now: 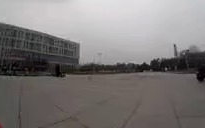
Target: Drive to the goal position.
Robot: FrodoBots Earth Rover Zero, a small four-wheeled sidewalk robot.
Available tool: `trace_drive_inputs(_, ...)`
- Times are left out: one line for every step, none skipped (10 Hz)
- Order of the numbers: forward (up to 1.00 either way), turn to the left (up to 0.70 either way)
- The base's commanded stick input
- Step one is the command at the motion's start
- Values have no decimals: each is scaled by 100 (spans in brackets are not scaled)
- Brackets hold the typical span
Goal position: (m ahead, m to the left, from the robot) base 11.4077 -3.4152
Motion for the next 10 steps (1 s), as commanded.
trace_drive_inputs(70, -36)
trace_drive_inputs(70, -36)
trace_drive_inputs(70, -36)
trace_drive_inputs(70, -14)
trace_drive_inputs(70, -1)
trace_drive_inputs(70, -1)
trace_drive_inputs(70, -1)
trace_drive_inputs(70, -1)
trace_drive_inputs(70, -1)
trace_drive_inputs(70, -1)
